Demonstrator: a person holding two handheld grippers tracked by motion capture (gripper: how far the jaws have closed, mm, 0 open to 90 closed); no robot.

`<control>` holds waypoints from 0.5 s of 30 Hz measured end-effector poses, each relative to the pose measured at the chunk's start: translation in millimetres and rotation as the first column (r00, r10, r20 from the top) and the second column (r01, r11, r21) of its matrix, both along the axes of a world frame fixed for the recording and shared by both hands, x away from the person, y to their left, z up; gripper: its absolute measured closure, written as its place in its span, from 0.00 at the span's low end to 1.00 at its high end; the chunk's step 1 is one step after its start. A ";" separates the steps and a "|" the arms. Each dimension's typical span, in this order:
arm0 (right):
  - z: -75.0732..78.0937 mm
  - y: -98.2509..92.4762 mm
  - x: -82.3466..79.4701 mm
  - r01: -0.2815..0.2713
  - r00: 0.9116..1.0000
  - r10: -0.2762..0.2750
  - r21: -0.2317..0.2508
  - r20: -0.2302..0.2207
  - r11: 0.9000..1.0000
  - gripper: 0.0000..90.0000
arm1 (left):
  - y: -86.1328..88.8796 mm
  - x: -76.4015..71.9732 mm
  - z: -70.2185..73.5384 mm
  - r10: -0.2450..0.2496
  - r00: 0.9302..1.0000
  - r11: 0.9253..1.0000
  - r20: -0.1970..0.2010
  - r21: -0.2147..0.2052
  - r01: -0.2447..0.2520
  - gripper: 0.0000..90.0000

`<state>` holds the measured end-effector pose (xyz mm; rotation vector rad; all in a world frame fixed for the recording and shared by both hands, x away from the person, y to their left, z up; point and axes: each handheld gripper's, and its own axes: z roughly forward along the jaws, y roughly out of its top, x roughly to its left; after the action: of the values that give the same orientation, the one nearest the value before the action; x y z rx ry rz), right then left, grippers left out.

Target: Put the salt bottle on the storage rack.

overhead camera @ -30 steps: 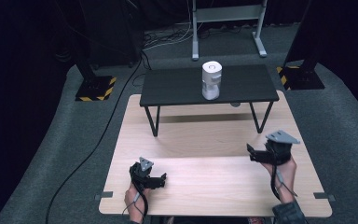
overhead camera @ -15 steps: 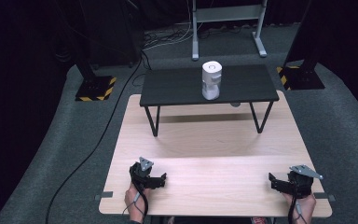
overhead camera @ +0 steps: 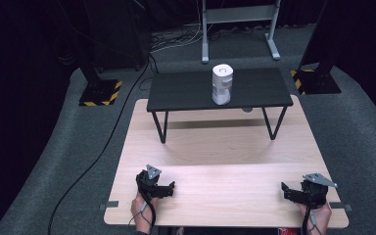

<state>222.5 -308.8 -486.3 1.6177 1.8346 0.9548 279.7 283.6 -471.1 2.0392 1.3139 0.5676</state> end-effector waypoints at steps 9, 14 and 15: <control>0.7 1.0 1.2 0.006 1.000 -0.006 -0.003 -0.008 1.000 0.00 | -0.3 -0.3 -0.1 0.000 1.000 1.000 0.001 0.001 0.000 0.00; 1.3 2.2 2.1 0.004 1.000 -0.004 -0.010 -0.012 1.000 0.00 | -0.3 -0.4 0.0 -0.003 1.000 1.000 0.002 0.003 0.003 0.00; 1.4 2.5 2.3 0.004 1.000 -0.004 -0.012 -0.014 1.000 0.00 | -0.3 -0.3 0.1 -0.004 1.000 1.000 0.002 0.004 0.004 0.00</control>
<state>224.8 -306.2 -484.9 1.6246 1.8418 0.9314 279.4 283.3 -471.0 2.0432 1.3086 0.5707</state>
